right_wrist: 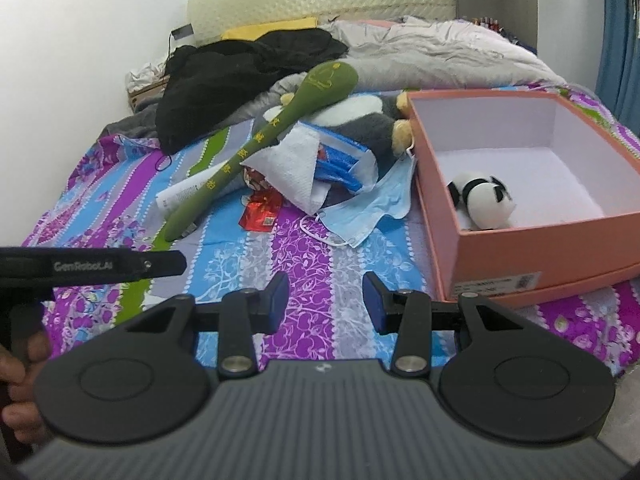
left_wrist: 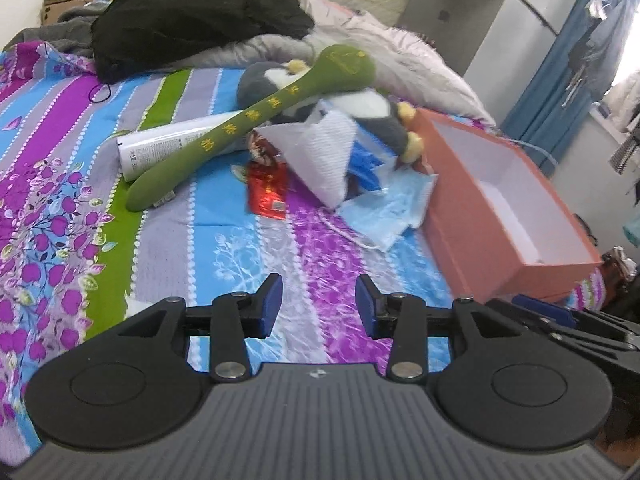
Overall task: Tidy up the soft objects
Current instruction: 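Grasp the red foil packet with the left tool while the right tool grasps the blue mask's ear loop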
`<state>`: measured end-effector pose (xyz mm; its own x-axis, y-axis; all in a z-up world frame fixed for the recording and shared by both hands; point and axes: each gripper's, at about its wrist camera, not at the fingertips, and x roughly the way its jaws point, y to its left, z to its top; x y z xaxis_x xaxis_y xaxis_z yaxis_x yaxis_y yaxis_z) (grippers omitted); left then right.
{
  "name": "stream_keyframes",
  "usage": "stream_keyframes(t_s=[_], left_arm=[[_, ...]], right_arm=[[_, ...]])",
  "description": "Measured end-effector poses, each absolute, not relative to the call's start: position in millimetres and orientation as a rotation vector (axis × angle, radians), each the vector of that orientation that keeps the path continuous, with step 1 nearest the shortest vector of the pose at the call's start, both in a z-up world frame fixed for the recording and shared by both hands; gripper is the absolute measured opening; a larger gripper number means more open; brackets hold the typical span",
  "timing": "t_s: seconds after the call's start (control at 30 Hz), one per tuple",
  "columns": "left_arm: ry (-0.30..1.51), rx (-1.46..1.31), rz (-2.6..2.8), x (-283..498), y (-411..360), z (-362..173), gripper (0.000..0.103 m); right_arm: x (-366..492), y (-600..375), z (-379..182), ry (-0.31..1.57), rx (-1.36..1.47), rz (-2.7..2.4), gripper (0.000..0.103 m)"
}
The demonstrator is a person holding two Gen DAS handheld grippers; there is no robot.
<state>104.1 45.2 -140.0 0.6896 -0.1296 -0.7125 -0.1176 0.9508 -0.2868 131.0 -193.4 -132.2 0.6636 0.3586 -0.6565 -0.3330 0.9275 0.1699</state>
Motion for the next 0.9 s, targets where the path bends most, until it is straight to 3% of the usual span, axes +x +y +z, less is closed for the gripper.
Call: stream_keyframes(t_s=[0.2, 0.53, 0.63, 0.9], left_arm=[[0.85, -0.331, 0.016, 152, 58, -180, 0.046], [0.819, -0.285, 0.032, 228, 68, -235, 0.066], [0.802, -0.247, 0.037, 248, 69, -243, 0.07], [0.762, -0.195, 0.047, 283, 70, -256, 0.072]], right_arm=[[169, -177, -161, 0.772, 0.021, 0.394, 0.044], [240, -152, -209, 0.731, -0.044, 0.359, 0.044], [257, -147, -221, 0.722, -0.051, 0.344, 0.055], [284, -132, -245, 0.694, -0.161, 0.346, 0.058]])
